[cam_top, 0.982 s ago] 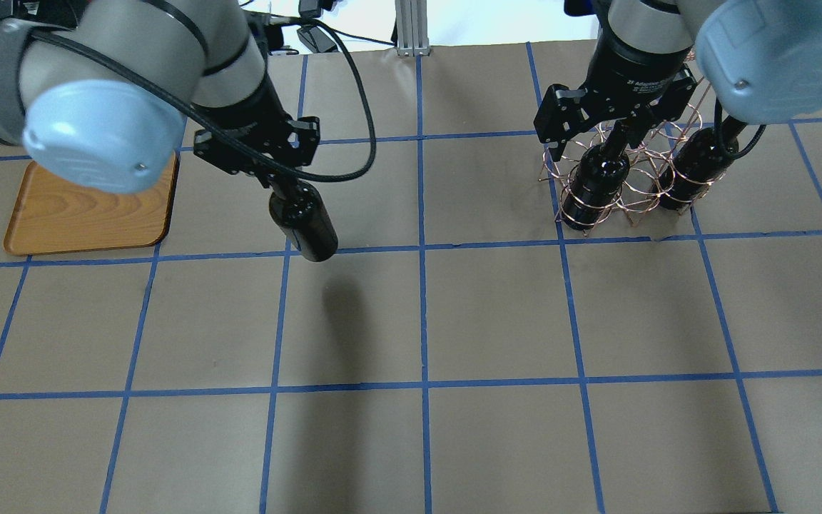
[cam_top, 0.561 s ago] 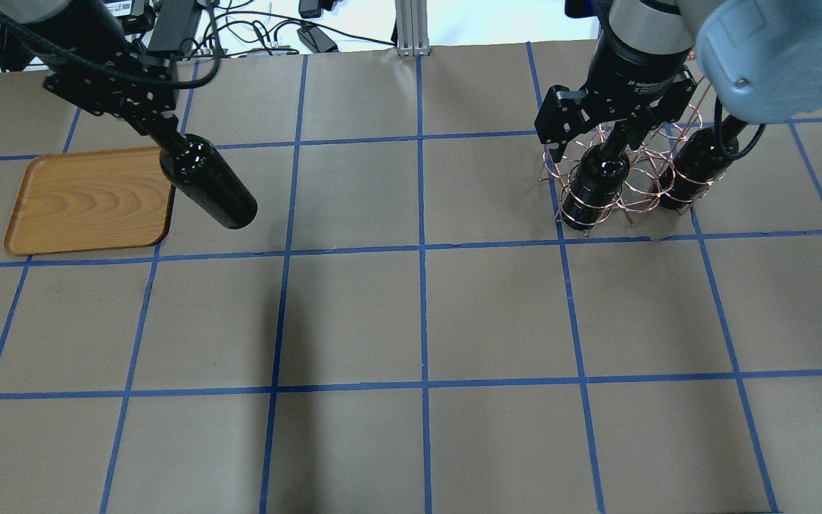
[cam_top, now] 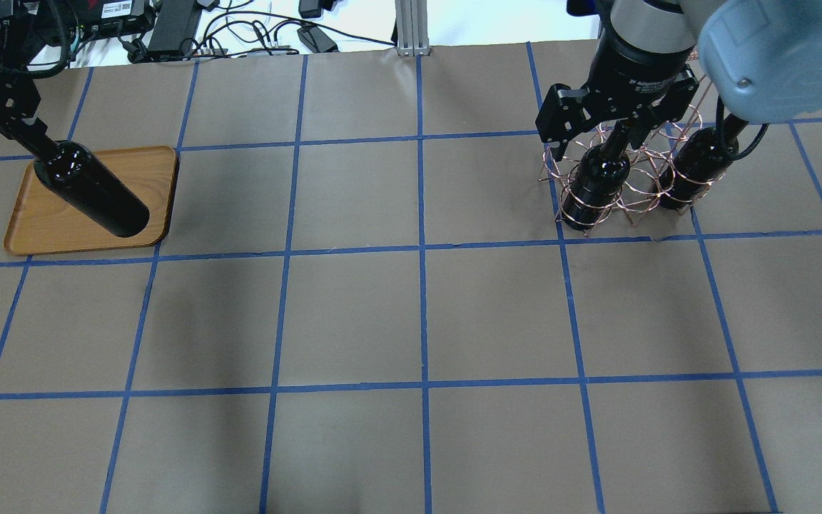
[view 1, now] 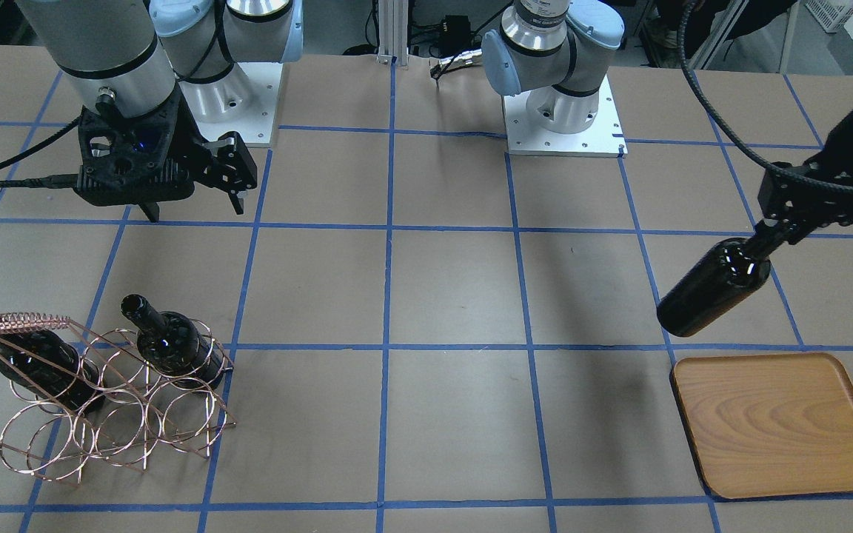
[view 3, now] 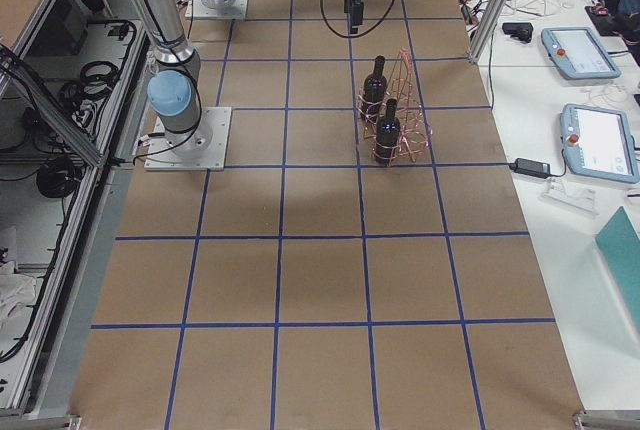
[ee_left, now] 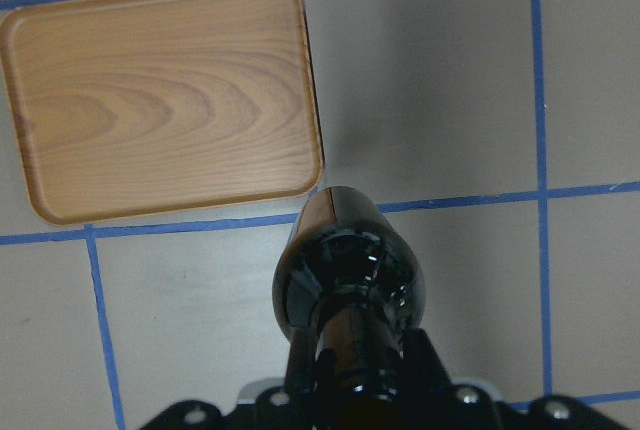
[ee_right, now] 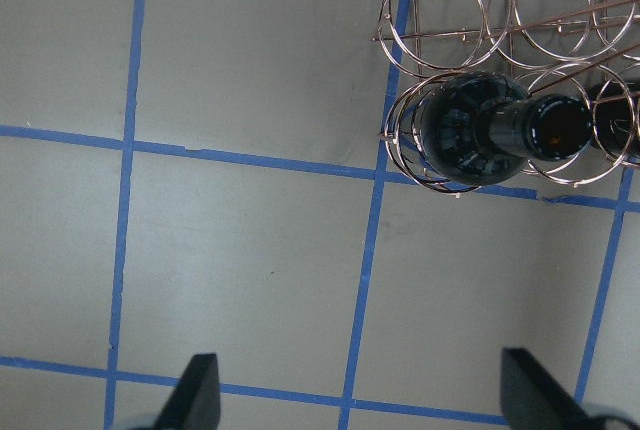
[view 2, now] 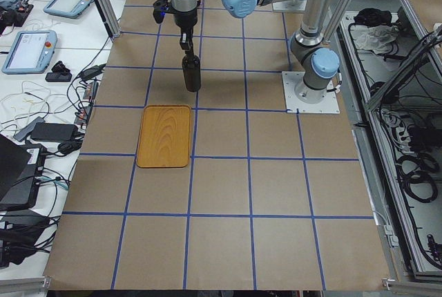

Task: Take wine from basket and place on tray
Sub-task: 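Lay the bottle down on the wooden tray with the left gripper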

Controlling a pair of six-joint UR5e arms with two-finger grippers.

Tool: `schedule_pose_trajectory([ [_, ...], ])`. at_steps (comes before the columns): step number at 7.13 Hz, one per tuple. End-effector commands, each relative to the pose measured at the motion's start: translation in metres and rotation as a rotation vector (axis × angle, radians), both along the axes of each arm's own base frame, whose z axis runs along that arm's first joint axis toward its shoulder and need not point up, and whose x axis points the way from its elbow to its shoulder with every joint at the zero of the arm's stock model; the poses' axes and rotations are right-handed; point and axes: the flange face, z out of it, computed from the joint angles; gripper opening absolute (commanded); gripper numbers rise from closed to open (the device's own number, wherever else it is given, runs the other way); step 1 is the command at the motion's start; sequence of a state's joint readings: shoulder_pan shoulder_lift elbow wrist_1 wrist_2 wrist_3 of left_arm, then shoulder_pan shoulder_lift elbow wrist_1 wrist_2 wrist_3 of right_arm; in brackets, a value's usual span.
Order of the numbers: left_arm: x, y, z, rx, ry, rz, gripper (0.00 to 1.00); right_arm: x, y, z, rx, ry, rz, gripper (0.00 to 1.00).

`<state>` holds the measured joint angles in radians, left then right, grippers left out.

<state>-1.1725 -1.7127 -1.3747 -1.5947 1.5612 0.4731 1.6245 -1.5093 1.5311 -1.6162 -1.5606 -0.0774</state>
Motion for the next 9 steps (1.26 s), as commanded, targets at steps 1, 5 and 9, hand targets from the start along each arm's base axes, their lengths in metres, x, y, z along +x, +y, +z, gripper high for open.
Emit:
schedule_pose_trajectory([
  [1,0.017,-0.030,-0.031,-0.020,0.019,-0.001,0.00,0.000,0.000,0.001,-0.004,-0.001,-0.002,1.00],
  [5,0.039,-0.059,-0.065,-0.045,-0.044,-0.017,0.00,0.000,0.000,0.001,-0.004,0.002,-0.001,1.00],
  [9,0.071,-0.059,-0.081,-0.020,-0.034,-0.039,0.00,0.001,0.000,-0.002,0.005,-0.006,0.001,1.00],
])
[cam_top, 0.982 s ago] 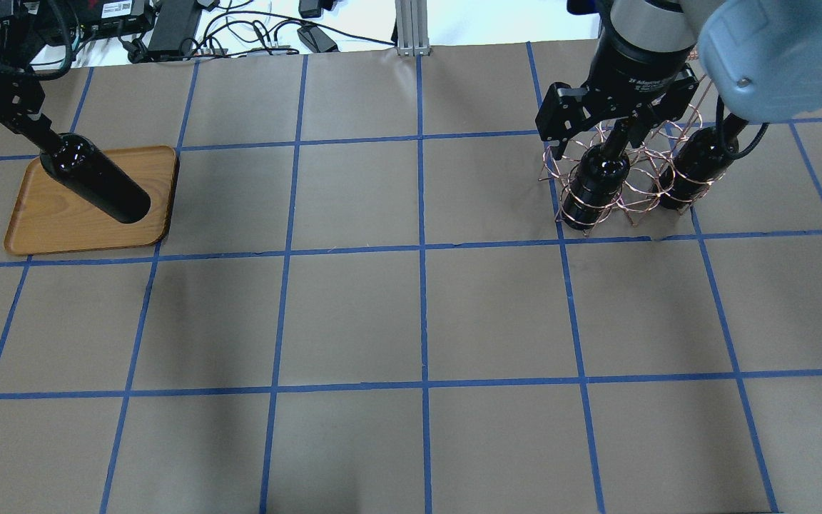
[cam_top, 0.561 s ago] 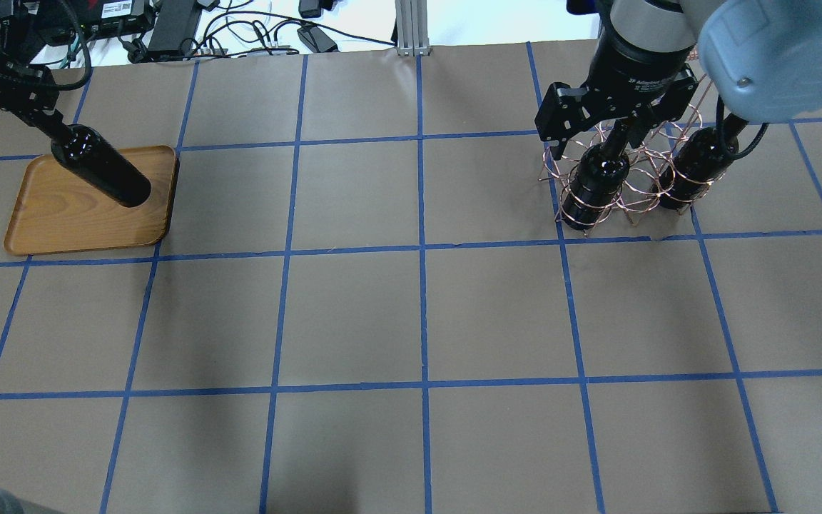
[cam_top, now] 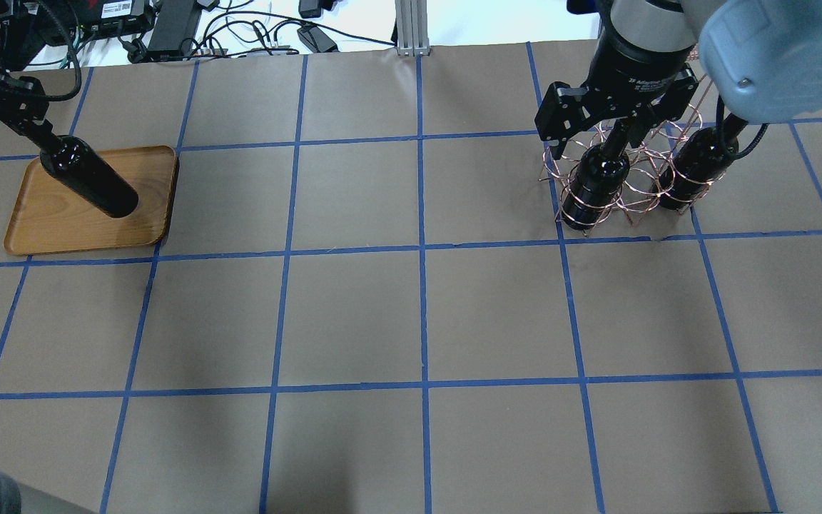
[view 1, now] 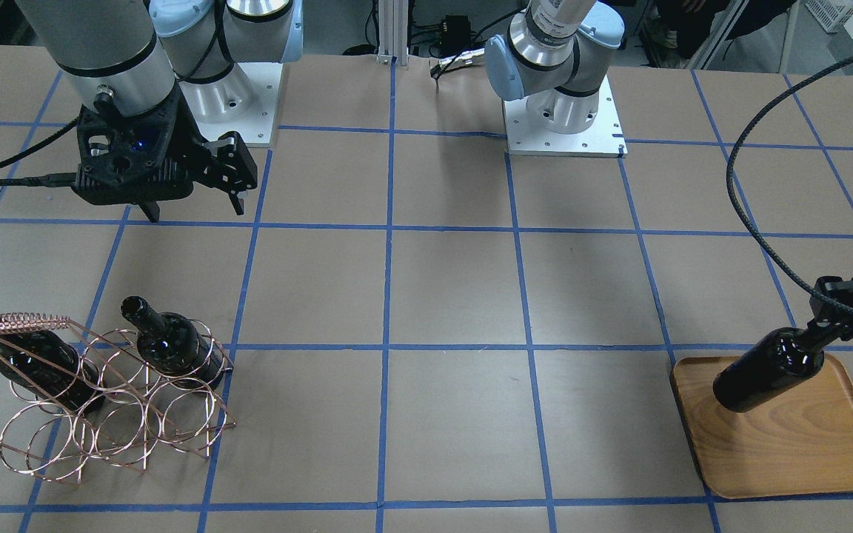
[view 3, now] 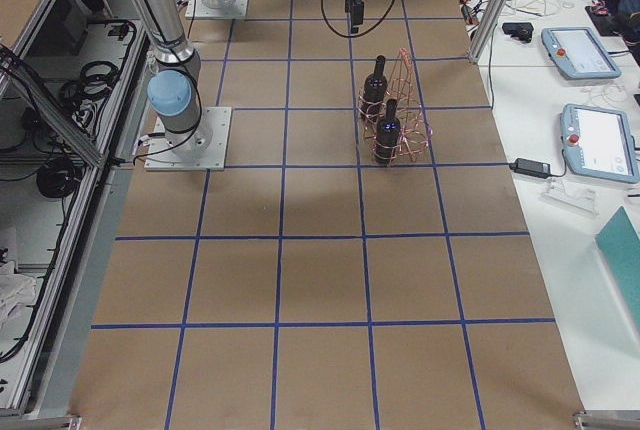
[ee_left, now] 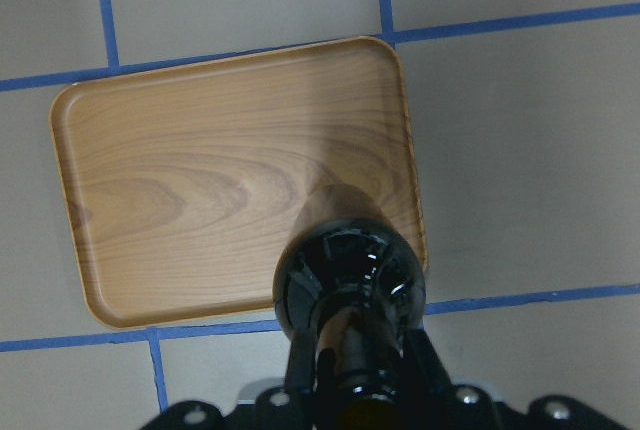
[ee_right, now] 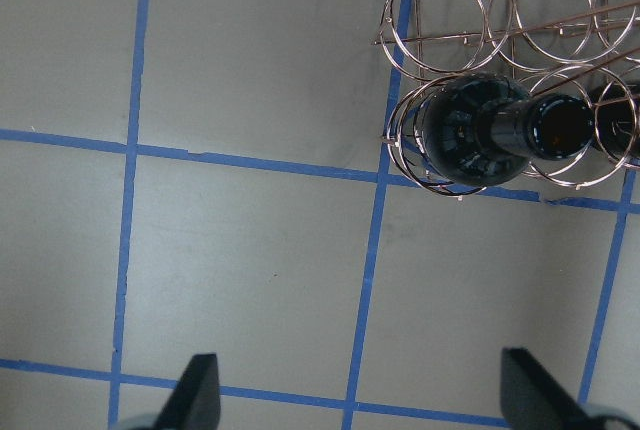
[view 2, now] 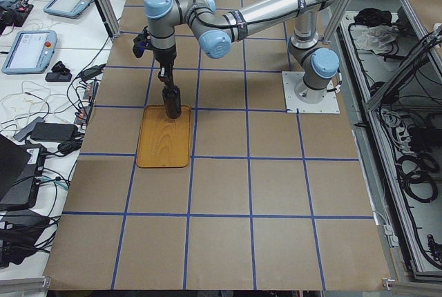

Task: Take wine from basket and place on tray
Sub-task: 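Lay the bottle down on the wooden tray with the left gripper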

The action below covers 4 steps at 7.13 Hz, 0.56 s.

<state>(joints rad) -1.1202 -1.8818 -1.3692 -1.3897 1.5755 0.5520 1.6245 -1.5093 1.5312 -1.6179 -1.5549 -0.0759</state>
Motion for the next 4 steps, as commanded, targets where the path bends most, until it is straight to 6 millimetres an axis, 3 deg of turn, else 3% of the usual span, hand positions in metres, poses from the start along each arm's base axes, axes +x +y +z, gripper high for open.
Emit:
schedule_pose_trajectory([
  [1,0.019,0.000,-0.013,0.017,0.013,-0.005,0.00,0.000,0.001,-0.001,0.005,-0.002,0.002,1.00],
  [3,0.023,-0.008,-0.031,0.019,0.016,-0.002,0.00,0.000,0.000,0.000,0.002,-0.002,-0.001,1.00],
  [4,0.023,-0.008,-0.031,0.020,0.015,-0.002,0.00,0.000,0.000,-0.001,0.002,0.002,-0.001,1.00],
])
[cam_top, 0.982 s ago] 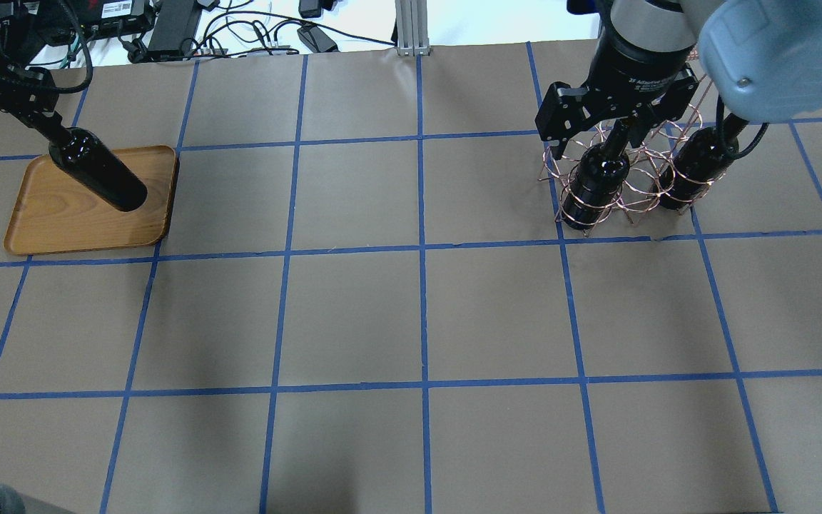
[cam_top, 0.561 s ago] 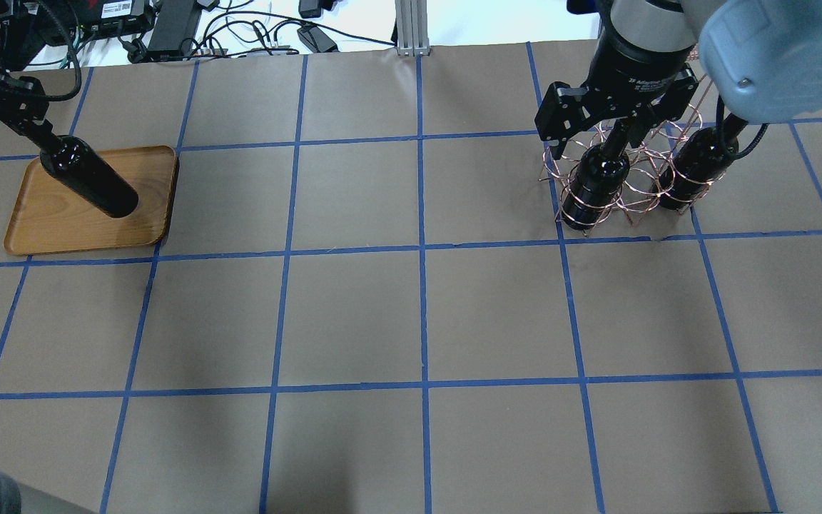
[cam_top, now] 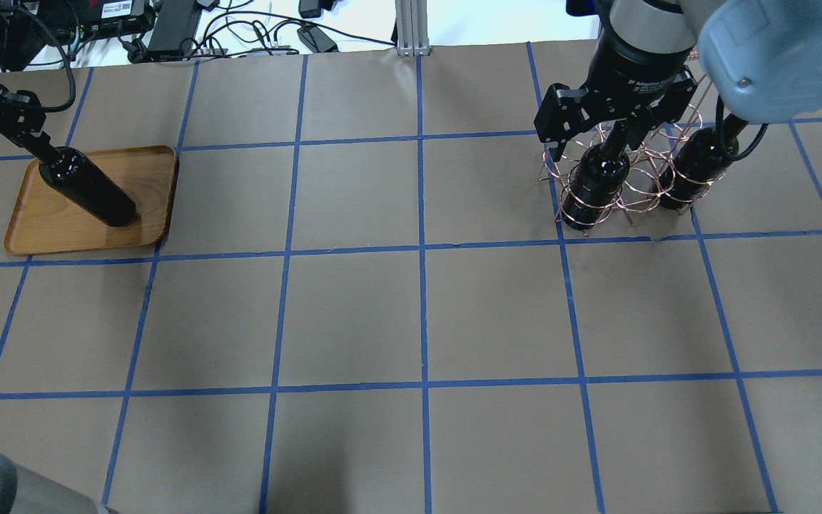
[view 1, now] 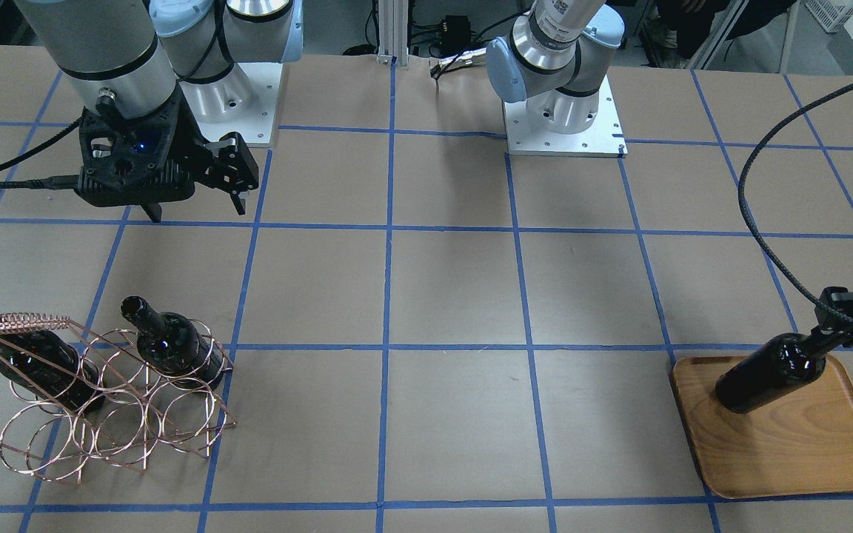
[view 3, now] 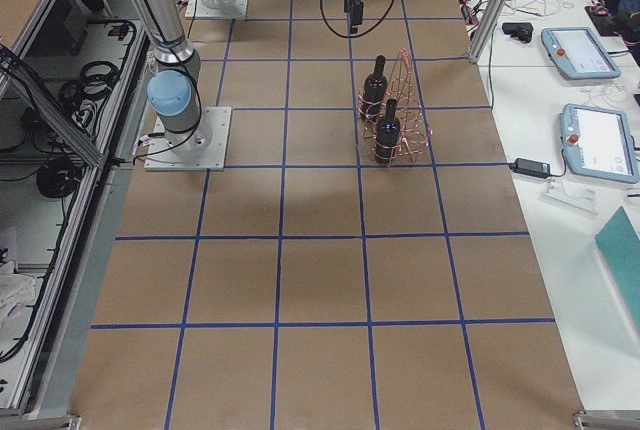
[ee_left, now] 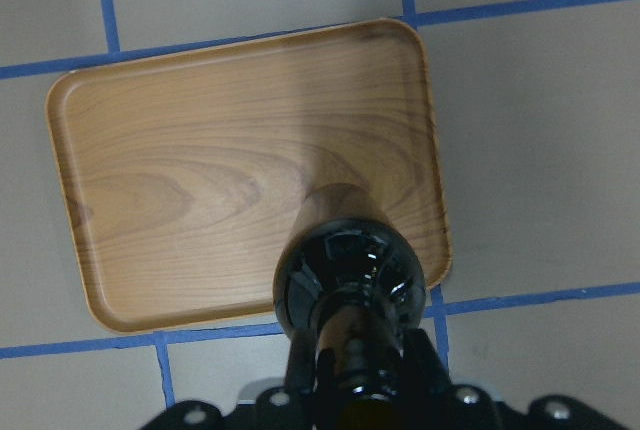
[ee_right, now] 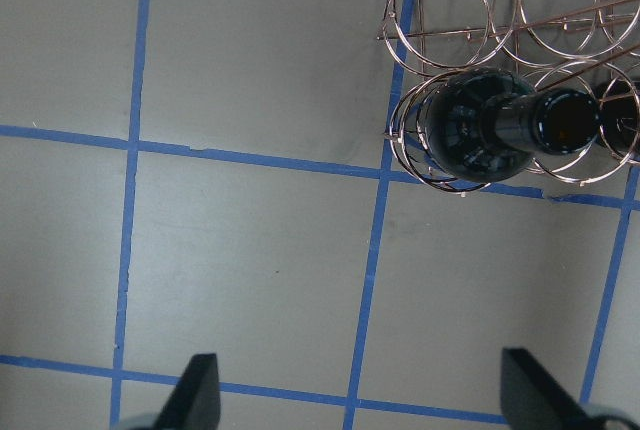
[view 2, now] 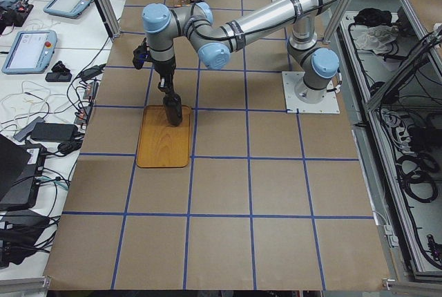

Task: Take wine from basket and place on tray
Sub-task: 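Lay the bottle down on the wooden tray with the left gripper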

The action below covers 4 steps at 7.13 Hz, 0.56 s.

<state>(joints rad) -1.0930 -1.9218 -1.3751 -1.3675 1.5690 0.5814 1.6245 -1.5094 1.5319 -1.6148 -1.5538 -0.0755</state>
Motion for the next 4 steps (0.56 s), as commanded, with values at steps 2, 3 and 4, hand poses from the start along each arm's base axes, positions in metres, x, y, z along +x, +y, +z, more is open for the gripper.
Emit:
schedule_pose_trajectory([
  [2,0.001,0.002,-0.006,0.012,0.001,0.003,0.80,-0.001,-0.001,0.001,-0.010,0.009,-0.001,1.00],
  [3,0.001,0.007,0.006,0.002,-0.015,0.005,0.86,-0.001,-0.001,0.001,-0.011,0.006,0.000,1.00],
  [4,-0.002,0.015,0.023,0.005,-0.018,0.006,0.86,-0.001,-0.002,0.001,-0.012,0.004,-0.002,1.00],
])
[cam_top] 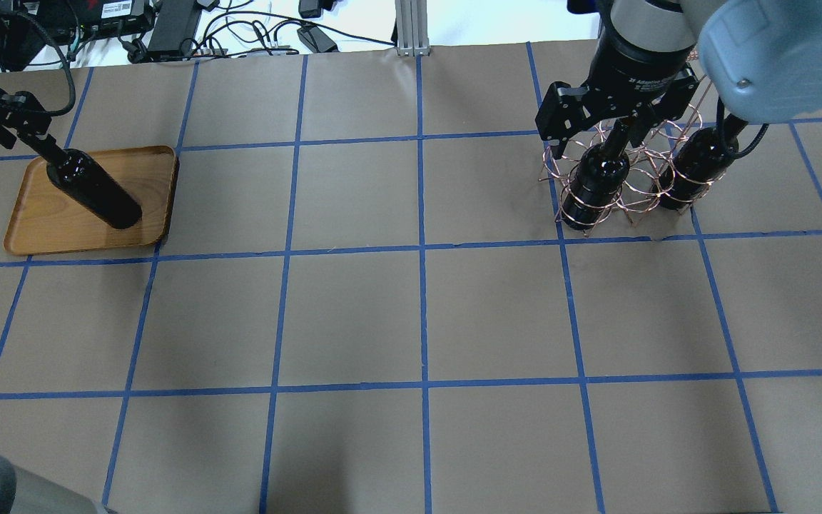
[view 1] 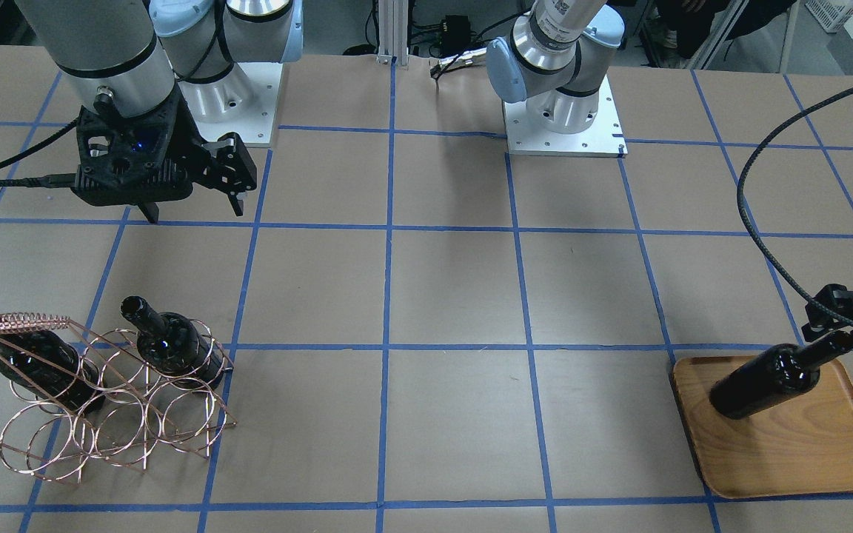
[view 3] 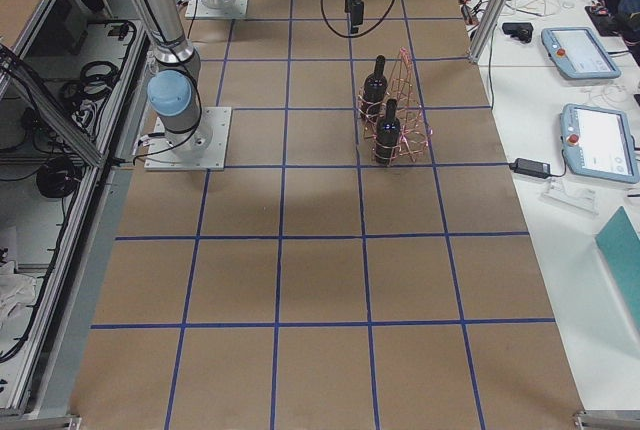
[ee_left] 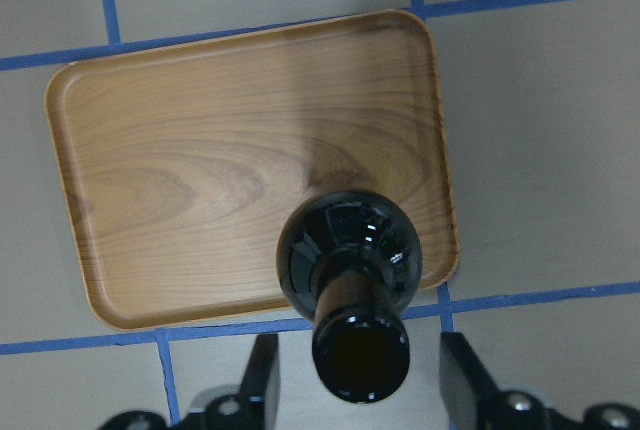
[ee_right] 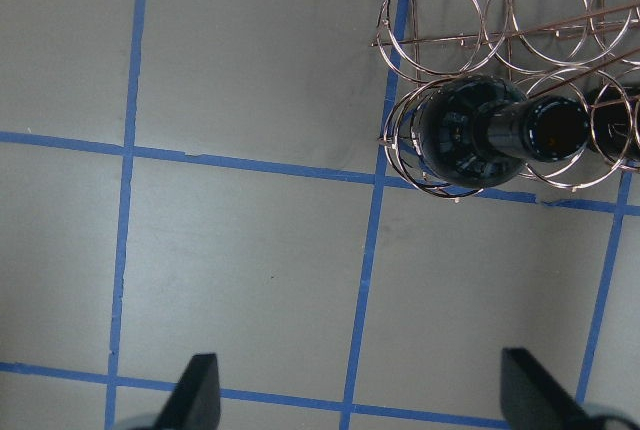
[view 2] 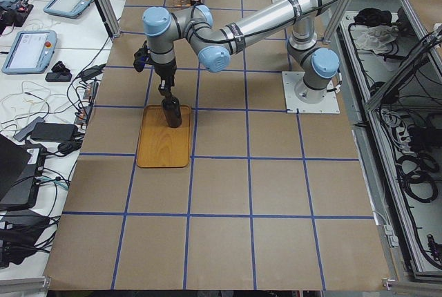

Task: Take wine from basket and place on tray
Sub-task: 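Lay the bottle down on the wooden tray with the left gripper, then open the left gripper and raise it away from the bottle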

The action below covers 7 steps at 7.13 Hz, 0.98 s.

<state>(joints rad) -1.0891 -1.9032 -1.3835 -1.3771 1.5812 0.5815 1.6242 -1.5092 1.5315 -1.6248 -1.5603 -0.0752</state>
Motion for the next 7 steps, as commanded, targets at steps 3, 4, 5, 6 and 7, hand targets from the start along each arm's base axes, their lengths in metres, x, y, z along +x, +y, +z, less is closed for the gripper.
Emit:
schedule_pose_trajectory([
  [3,-0.057,0.056,0.087,0.023,-0.047,0.051,0.85,0.000,0.000,0.000,0.000,-0.008,-0.001,1.00],
  [4,-0.115,0.063,0.106,0.001,-0.048,0.079,0.85,-0.001,0.001,0.000,0.002,0.006,-0.001,1.00],
  [5,-0.193,0.074,0.122,-0.028,-0.040,0.160,0.95,-0.001,0.002,0.003,-0.002,0.004,-0.001,1.00],
  [6,-0.265,0.099,0.127,-0.007,-0.035,0.225,1.00,0.000,0.004,0.004,0.001,-0.005,0.003,1.00],
  [7,-0.305,0.116,0.119,0.008,-0.027,0.255,1.00,0.000,0.005,0.005,0.000,-0.012,0.014,1.00],
])
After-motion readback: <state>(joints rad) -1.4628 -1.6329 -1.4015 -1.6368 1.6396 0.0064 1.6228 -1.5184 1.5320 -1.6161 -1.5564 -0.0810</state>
